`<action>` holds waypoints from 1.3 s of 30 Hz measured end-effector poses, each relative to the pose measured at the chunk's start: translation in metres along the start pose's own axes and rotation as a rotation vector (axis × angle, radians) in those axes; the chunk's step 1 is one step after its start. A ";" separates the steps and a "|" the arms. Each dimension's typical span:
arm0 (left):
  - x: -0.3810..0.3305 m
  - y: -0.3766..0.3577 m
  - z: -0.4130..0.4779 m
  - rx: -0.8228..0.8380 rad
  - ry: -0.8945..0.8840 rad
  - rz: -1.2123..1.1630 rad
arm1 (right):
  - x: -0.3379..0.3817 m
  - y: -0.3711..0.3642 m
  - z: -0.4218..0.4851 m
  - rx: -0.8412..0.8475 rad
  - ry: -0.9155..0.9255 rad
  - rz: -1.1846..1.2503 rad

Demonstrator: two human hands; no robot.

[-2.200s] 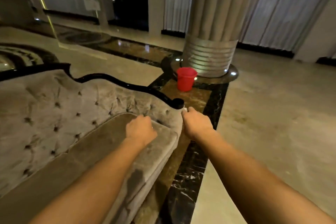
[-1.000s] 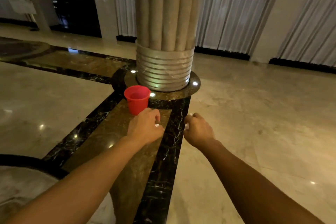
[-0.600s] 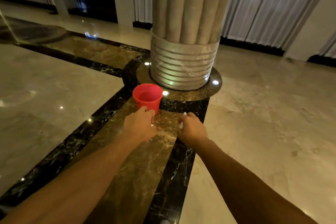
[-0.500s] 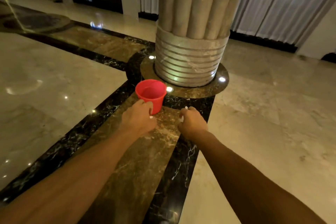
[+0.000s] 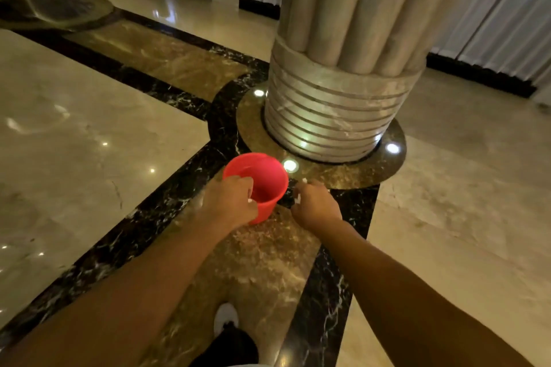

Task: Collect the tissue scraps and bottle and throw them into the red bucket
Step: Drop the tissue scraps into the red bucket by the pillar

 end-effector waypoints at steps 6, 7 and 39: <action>0.035 -0.019 0.155 0.093 0.061 0.009 | -0.001 -0.005 0.153 0.082 -0.043 -0.026; 0.040 -0.022 0.176 0.098 0.081 0.006 | 0.001 -0.004 0.176 0.096 -0.033 -0.028; 0.160 0.018 0.292 0.150 0.839 -0.014 | 0.184 -0.018 0.463 0.400 0.741 -0.368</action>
Point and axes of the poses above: each hand's wrist, its own z-axis towards the middle knuckle, its own y-axis out of the back of the hand, x = y × z, the point moved 9 cm from there along z, towards the middle knuckle, and after that the axes turned 4 degrees about x, right-handed, at the moved point
